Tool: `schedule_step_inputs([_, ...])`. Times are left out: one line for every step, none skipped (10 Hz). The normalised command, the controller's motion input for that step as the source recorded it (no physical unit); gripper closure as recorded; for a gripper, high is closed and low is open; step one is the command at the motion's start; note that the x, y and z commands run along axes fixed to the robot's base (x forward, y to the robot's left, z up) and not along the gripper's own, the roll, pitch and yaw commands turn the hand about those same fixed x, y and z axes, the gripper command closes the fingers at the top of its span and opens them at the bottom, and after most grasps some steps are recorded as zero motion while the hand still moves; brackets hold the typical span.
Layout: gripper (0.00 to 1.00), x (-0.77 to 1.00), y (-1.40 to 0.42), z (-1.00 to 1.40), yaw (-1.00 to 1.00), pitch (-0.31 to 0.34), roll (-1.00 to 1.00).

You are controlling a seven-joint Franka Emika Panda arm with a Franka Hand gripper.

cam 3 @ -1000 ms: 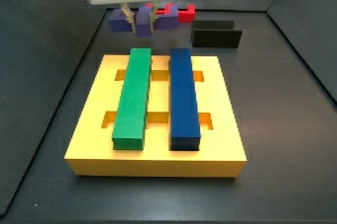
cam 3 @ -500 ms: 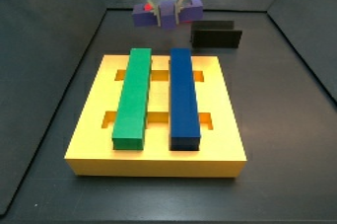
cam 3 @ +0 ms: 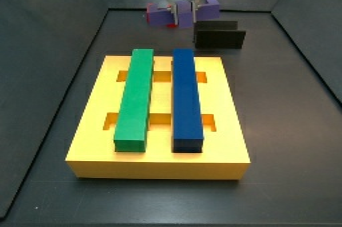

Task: Pick up the purple object. Move up. Place the purple object on the fixture. Regrasp the purple object. Move to above the board. Insert the purple object.
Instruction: Place the purple object on the fixture.

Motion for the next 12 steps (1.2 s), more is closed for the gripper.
schedule_step_inputs([1.00,0.40,0.05,0.00,-0.09,0.009,-0.29])
schedule_step_inputs([1.00,0.73,0.13,0.04,-0.29,0.000,-0.83])
schedule_step_inputs([1.00,0.78,0.08,0.04,-0.26,0.000,-0.99])
schedule_step_inputs([1.00,0.77,0.12,0.04,-0.18,-0.051,-1.00])
schedule_step_inputs([1.00,0.73,0.15,0.00,-0.15,-0.020,-1.00])
schedule_step_inputs([1.00,0.67,0.22,0.00,-0.09,0.000,-1.00])
schedule_step_inputs([1.00,0.65,0.24,0.00,-0.05,0.000,-1.00])
schedule_step_inputs([1.00,0.66,0.27,0.00,-0.01,0.000,-1.00])
schedule_step_inputs([1.00,0.66,0.30,0.00,0.00,0.049,-1.00])
schedule_step_inputs([1.00,0.66,0.30,0.00,0.00,0.103,-0.98])
schedule_step_inputs([1.00,0.66,0.26,0.00,0.00,0.166,-0.96])
schedule_step_inputs([1.00,0.59,0.17,0.00,-0.09,0.177,-1.00])
